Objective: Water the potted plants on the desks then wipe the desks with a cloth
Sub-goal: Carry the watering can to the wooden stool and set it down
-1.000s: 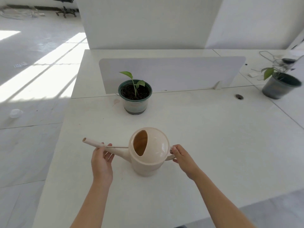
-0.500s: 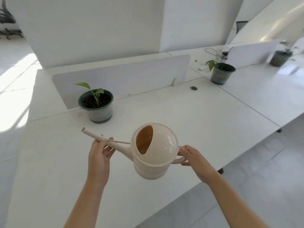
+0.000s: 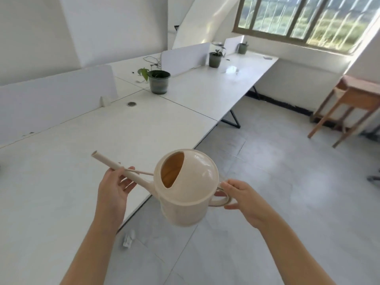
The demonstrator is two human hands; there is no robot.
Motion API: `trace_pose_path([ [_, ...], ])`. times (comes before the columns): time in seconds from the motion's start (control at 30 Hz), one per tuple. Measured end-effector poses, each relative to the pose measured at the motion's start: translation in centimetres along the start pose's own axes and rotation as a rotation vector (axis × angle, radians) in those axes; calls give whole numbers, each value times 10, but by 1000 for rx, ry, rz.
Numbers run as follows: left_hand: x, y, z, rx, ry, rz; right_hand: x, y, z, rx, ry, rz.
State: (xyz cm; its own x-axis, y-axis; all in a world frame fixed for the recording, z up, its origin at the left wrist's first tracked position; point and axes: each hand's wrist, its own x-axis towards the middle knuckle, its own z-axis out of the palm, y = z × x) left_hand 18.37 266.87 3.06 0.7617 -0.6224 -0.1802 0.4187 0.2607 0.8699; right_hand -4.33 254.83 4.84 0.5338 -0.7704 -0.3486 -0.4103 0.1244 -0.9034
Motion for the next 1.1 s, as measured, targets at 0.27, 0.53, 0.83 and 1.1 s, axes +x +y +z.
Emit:
trace_pose_path([
  [0.27, -46, -55, 104, 79, -215, -141, -73, 50, -103, 130, 240, 68],
  [0.53, -49, -98, 172, 188, -465, -216, -102, 80, -165, 237, 395, 129],
  [0.83, -3, -137, 251, 229, -642, -263, -65, 79, -231, 270, 475, 203],
  [1.1, 63, -170, 354, 253, -745, -281, 1, 66, -301, 340, 569, 195],
])
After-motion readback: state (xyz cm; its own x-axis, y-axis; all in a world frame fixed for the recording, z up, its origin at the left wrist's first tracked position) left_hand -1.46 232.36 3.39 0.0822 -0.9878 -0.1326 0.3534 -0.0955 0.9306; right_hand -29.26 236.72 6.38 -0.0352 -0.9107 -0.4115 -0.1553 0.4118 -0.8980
